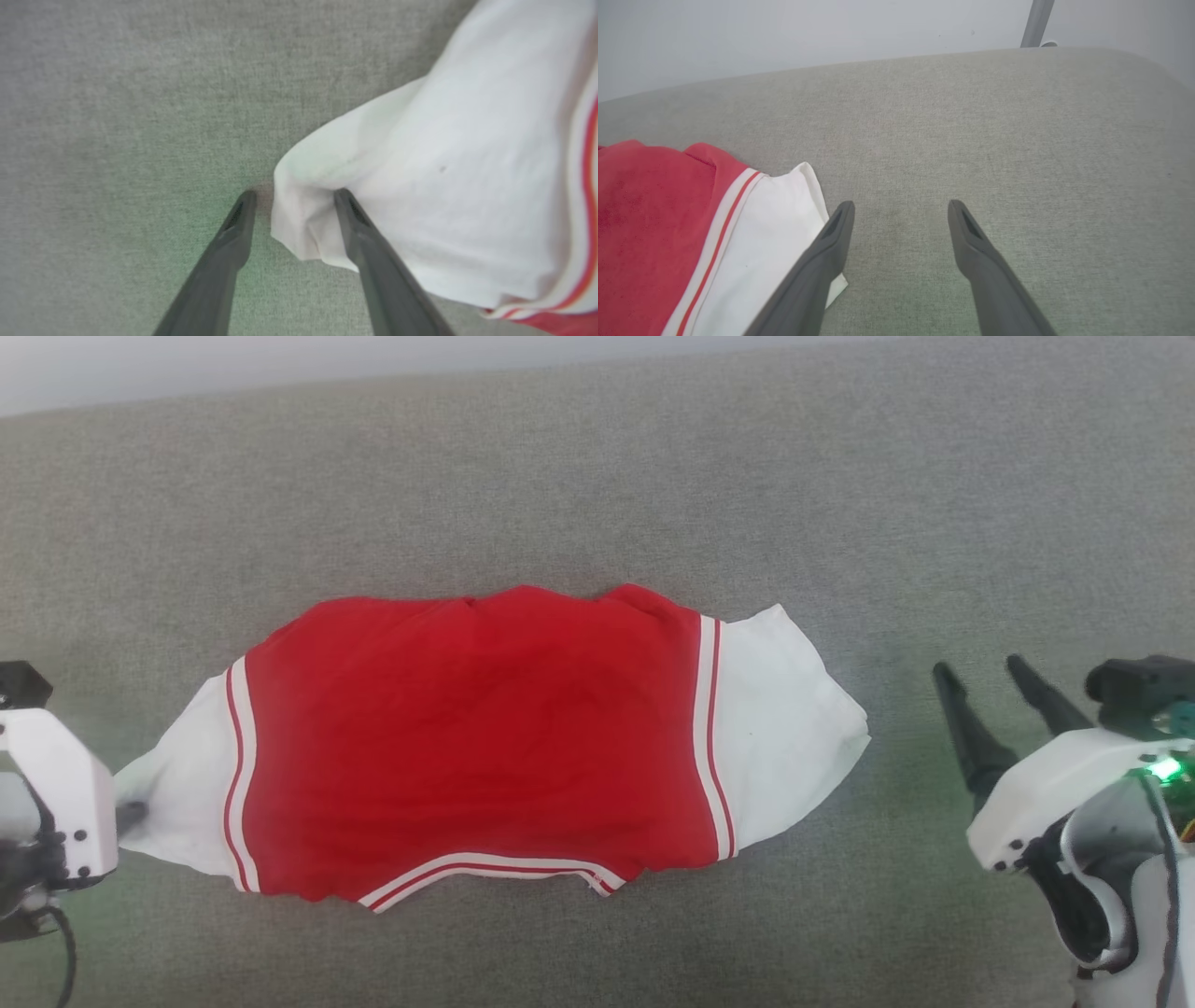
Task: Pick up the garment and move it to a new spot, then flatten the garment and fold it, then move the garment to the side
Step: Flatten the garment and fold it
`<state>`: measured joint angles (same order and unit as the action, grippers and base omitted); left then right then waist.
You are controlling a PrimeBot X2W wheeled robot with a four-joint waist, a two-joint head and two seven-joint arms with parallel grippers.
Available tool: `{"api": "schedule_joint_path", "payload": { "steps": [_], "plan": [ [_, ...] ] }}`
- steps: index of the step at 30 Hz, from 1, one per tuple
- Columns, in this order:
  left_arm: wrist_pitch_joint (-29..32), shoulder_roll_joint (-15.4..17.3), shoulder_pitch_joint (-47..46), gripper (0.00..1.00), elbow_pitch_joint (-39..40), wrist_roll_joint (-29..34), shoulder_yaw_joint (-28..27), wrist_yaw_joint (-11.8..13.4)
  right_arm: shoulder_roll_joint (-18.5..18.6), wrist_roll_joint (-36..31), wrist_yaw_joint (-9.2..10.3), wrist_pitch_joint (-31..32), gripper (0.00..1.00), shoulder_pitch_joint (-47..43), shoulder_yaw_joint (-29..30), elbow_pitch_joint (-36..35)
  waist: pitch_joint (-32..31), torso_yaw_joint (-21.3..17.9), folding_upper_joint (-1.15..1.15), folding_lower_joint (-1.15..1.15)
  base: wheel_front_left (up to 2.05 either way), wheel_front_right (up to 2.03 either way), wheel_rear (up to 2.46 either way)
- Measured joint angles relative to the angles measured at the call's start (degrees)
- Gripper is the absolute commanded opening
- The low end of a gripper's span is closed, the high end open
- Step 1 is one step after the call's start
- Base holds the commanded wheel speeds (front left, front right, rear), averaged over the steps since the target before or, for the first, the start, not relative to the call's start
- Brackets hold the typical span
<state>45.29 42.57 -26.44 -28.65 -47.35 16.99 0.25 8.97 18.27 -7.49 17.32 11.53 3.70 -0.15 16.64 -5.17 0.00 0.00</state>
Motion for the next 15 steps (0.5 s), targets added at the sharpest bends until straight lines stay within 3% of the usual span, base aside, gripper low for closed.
{"api": "schedule_joint_path", "payload": {
  "steps": [15],
  "plan": [
    [-3.01, -3.93, -4.31, 0.0, -1.9, 0.52, 2.52, -3.07, 5.69, 6.02, 0.0, 16.64, 1.0, 0.85, -7.81, -1.8, 0.78, 3.85, 0.0, 0.0, 0.0, 0.0, 0.0]
  ]
}}
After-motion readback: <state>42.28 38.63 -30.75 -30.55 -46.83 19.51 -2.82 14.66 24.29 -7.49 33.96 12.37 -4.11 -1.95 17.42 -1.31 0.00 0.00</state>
